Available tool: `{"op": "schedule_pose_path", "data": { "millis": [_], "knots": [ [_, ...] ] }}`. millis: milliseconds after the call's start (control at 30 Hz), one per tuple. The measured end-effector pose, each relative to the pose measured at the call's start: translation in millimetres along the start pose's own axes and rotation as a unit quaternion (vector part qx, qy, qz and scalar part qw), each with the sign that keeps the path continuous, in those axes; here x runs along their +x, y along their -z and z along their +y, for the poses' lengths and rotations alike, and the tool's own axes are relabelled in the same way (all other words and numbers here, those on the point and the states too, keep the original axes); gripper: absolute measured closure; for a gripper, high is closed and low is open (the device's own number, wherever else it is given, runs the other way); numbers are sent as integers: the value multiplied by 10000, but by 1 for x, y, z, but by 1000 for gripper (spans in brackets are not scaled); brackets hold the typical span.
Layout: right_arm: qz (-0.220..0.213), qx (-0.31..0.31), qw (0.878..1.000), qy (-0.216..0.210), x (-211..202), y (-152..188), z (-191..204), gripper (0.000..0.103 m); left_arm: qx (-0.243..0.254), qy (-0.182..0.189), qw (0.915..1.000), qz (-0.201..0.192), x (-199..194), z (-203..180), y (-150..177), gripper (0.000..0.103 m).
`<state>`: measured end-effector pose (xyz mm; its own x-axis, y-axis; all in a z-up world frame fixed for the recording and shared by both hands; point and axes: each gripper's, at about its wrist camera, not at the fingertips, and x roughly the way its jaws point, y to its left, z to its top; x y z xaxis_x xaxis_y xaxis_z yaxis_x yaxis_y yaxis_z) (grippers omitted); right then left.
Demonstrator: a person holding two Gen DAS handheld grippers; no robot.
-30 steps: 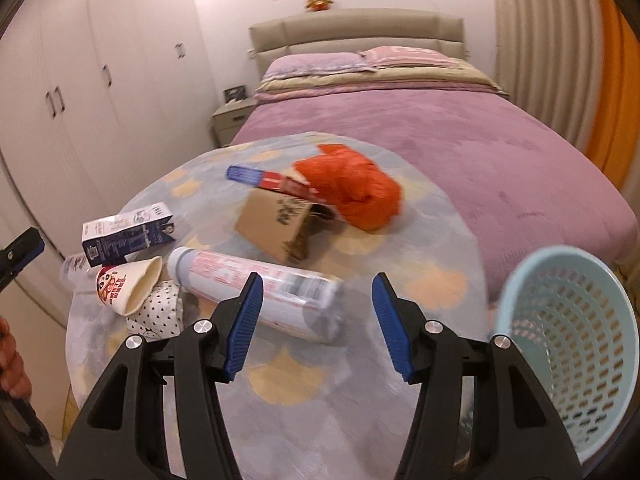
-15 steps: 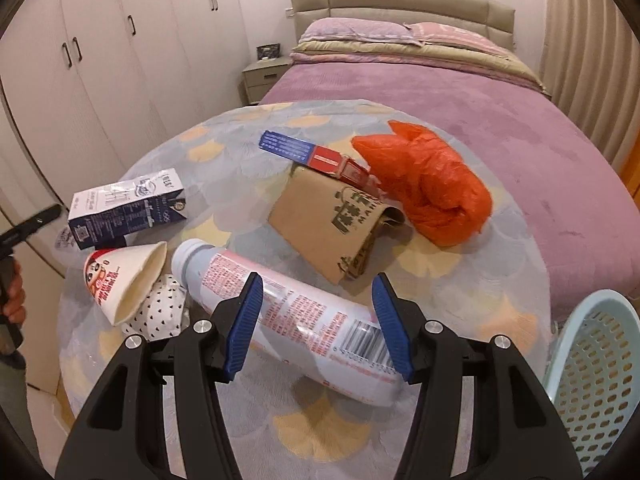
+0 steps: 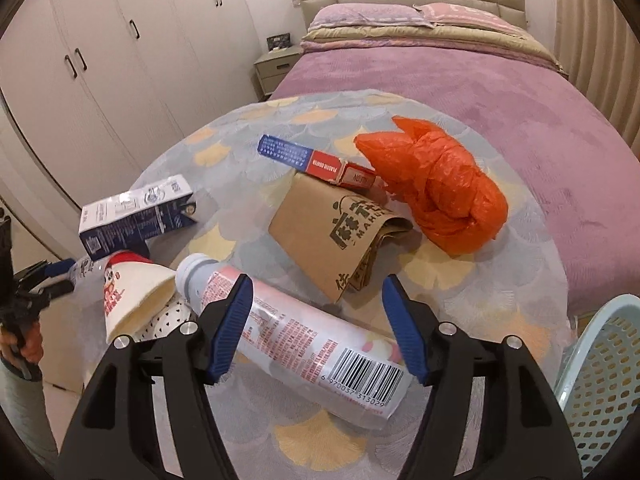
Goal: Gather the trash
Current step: 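Grasp the clear milk bottle with the left tool while the right tool grasps the pink spray can, then carry both items over the blue basket and open both tools to drop them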
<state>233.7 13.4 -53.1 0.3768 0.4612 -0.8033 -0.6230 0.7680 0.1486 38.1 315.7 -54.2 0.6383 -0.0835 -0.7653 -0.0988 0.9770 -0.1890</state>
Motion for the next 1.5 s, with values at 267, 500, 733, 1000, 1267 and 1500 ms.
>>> {"op": "schedule_pose_path", "data": {
  "millis": [267,500,733,1000,1267,1500],
  "knots": [
    [249,-152,9992,-276,0,10,4,38,572,-140,9981,198,10,-44,2,30],
    [567,-190,9967,-545,-5,35,10,38,412,-329,9978,403,33,-48,-4,32],
    [695,-369,9927,-909,-14,63,28,38,172,-472,9978,436,38,-52,4,41],
    [657,-328,9958,-547,4,59,46,38,-140,-719,9967,341,43,-51,8,47],
    [485,-182,9976,-450,5,60,42,53,-536,-539,9970,142,26,-50,25,49],
    [131,-16,9987,-487,-24,66,35,56,-672,-266,9973,-160,-3,-60,41,50]
  ]
}}
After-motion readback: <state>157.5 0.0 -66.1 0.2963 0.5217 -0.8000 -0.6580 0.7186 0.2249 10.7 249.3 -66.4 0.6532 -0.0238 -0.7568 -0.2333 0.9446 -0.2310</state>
